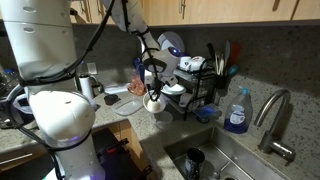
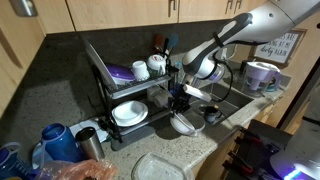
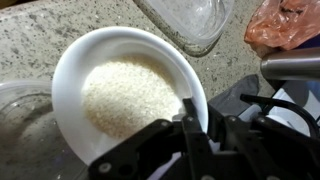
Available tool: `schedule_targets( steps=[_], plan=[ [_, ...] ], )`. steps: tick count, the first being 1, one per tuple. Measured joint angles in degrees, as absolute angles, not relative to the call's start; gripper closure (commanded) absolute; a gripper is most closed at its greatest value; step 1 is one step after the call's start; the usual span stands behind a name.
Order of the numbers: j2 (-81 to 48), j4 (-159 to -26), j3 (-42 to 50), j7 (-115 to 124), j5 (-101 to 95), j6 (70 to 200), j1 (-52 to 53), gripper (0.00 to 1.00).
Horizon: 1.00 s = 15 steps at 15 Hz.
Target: Pour the contents of the white bowl into the clear bowl
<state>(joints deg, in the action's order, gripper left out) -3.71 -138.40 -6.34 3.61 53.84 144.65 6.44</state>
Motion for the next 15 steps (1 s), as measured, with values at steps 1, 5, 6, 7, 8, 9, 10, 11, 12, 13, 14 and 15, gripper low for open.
schedule_targets(
  steps=[1,5,6,7,8,9,10,11,12,13,14,15],
  plan=[
    [-3.7,-138.4,-6.3,3.6,54.3,144.7,6.4,0.97],
    [-3.7,-138.4,-6.1,2.9,57.9,144.6,6.1,0.97],
    [-3.7,-138.4,-6.1,2.3,58.9,144.6,5.9,0.97],
    [-3.7,-138.4,-6.0,1.9,59.7,144.6,5.7,0.97],
    [-3.6,-138.4,-5.8,1.3,60.6,144.5,5.5,0.97],
    [-3.5,-138.4,-5.6,1.0,61.2,144.3,5.3,0.97],
    [-3.4,-138.4,-5.4,0.3,61.9,143.8,5.0,0.97],
    [-3.2,-138.4,-5.1,-0.2,62.6,143.2,4.8,0.97],
    [-2.9,-138.4,-4.7,-1.1,63.4,142.3,4.5,0.97],
    [-2.6,-138.4,-4.4,-1.9,64.1,141.3,4.1,0.97],
    [-2.3,-138.4,-3.9,-2.9,64.9,140.2,3.8,0.97],
    [-2.0,-138.4,-3.4,-3.6,65.6,138.9,3.4,0.97]
  ],
)
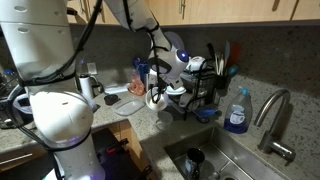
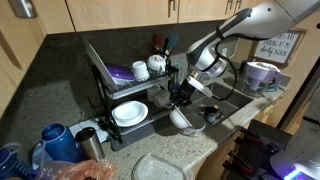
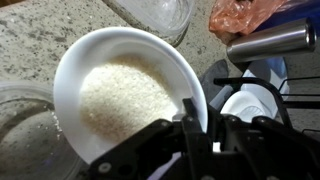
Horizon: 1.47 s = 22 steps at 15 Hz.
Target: Pour the contents of the white bowl into the clear bowl
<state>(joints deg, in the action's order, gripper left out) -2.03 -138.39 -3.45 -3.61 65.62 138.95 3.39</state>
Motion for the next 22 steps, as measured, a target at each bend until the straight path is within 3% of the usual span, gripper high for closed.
schedule_targets(
  steps=[22],
  plan=[
    [-3.0,-140.2,4.6,-12.4,77.0,119.6,-4.1,0.97]
  ],
)
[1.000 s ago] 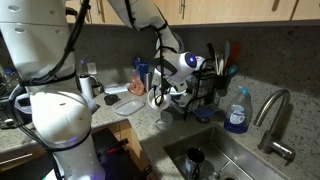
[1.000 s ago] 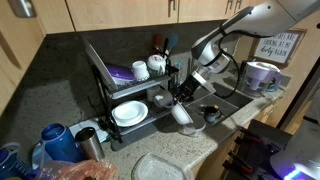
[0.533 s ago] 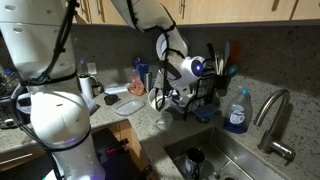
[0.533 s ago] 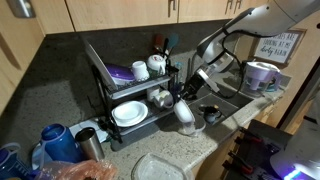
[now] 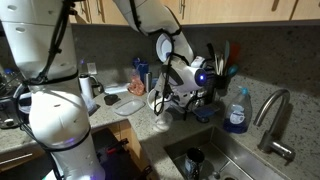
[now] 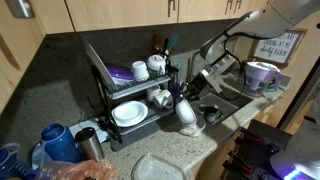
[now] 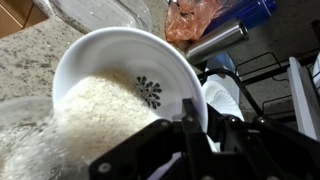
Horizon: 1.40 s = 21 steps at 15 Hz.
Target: Pour the contents of the white bowl into the clear bowl
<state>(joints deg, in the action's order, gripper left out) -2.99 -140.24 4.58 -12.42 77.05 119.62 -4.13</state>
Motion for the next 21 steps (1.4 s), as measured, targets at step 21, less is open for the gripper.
schedule_targets(
  steps=[21],
  plan=[
    [-8.4,-140.3,9.0,-16.9,83.1,105.6,-8.7,0.97]
  ],
)
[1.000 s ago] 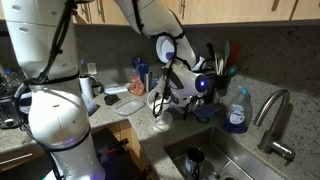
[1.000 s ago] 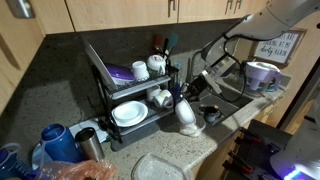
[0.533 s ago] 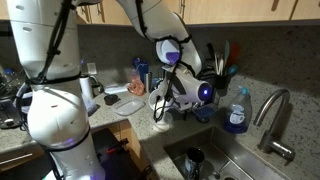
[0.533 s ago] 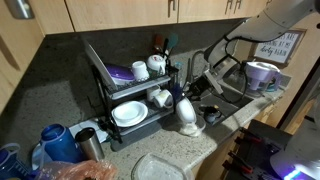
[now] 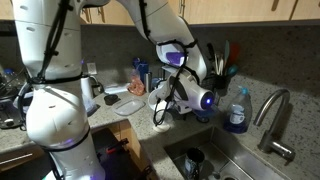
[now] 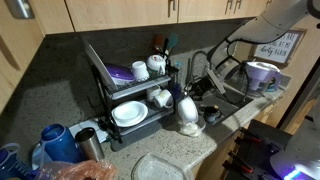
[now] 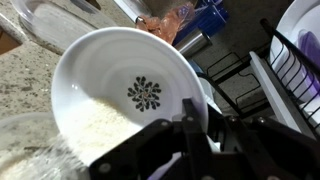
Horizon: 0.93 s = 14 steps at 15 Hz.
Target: Pour the contents of the white bowl into the clear bowl
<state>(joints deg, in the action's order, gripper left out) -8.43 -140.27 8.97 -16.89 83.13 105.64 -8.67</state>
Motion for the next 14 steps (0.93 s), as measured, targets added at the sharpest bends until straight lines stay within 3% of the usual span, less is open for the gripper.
schedule_targets(
  steps=[14],
  plan=[
    [-13.2,-141.7,12.7,-24.1,83.1,89.3,-13.2,0.97]
  ],
)
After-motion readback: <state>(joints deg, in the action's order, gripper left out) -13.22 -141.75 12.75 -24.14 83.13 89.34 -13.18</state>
